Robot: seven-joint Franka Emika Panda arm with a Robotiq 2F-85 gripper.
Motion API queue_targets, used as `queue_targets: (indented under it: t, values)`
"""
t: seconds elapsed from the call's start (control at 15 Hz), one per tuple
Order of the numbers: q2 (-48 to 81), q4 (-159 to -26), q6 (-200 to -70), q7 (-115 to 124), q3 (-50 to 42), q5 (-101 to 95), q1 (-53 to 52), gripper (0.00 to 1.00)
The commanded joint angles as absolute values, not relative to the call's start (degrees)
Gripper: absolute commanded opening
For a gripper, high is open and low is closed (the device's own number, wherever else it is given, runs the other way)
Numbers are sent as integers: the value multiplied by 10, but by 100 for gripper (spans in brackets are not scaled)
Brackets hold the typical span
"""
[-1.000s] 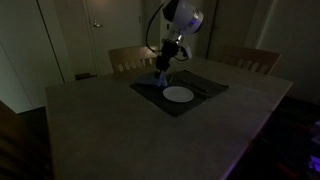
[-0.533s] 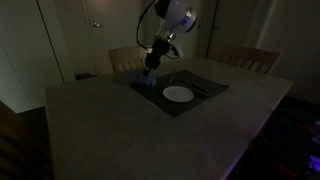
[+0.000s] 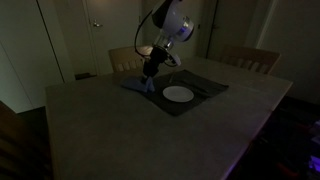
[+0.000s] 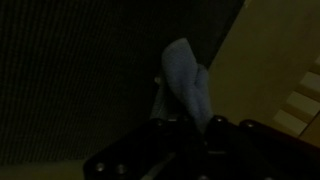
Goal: Use the towel to wipe the plate
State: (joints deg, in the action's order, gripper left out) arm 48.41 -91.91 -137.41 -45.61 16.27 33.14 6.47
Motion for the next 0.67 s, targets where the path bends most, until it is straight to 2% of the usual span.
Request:
queue_targets:
  t: [0.0, 0.47, 0.53, 0.6]
  values:
    - [484, -912, -1377, -456, 177, 327, 79, 41]
    - [468, -902, -1354, -457, 185, 323, 84, 92]
    - [468, -901, -1352, -458, 186, 324, 85, 98]
    - [467, -903, -1360, -463, 187, 326, 86, 100]
